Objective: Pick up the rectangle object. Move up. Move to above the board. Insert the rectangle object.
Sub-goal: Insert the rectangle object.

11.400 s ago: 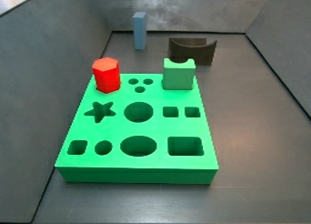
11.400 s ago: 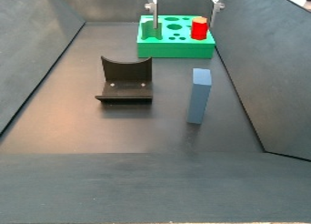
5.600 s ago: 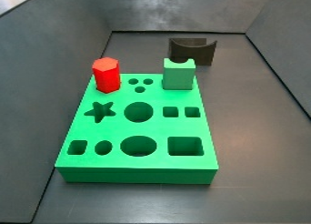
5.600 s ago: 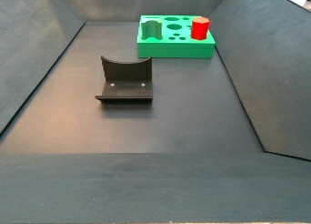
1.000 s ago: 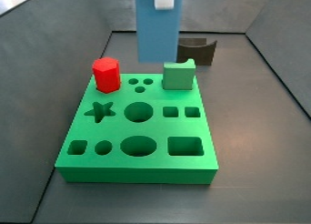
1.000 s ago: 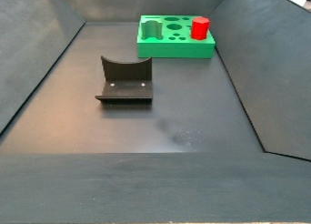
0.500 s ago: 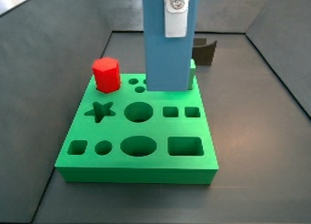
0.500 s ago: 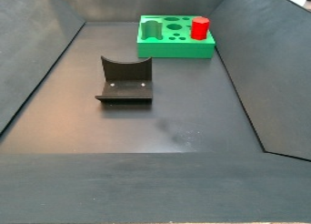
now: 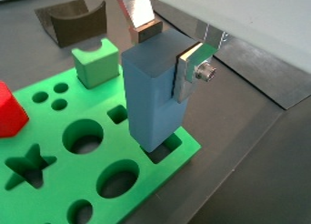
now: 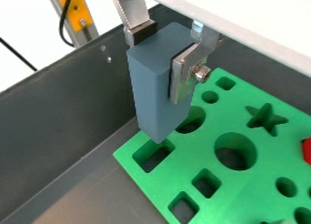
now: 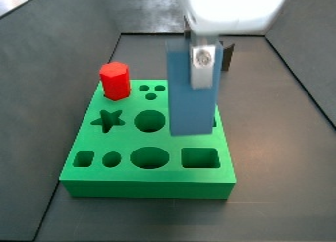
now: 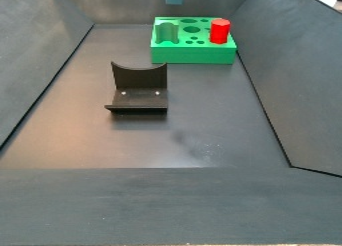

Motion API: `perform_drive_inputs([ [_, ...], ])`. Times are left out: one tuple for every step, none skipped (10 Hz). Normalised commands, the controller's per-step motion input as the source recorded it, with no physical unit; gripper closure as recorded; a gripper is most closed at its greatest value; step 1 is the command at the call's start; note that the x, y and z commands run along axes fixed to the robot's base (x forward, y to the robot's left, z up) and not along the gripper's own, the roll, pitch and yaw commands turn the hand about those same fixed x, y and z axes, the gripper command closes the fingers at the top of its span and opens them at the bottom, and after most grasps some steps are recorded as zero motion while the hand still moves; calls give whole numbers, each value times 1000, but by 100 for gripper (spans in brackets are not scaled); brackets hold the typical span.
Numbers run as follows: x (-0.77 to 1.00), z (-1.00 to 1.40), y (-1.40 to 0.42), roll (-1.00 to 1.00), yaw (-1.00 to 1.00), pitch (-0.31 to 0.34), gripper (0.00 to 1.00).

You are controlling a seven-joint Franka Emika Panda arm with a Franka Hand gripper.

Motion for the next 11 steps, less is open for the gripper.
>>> perform_drive_inputs([
  [140, -391, -151, 24, 214, -71, 100],
  [117, -331, -106, 29, 251, -60, 100],
  [117, -266, -111, 0, 186, -59, 100],
  [97, -283, -89, 10, 157, -51, 100],
  [80, -303, -60, 23, 117, -54, 100],
  [37, -329, -3, 64, 54, -43, 100],
  [17, -283, 0, 64, 0, -30, 100],
  [0, -197, 0, 56, 0, -11, 100],
  [0, -169, 0, 30, 0, -14, 100],
  [51, -117, -31, 0, -40, -23, 100],
  [291, -77, -111, 0, 0, -27, 100],
])
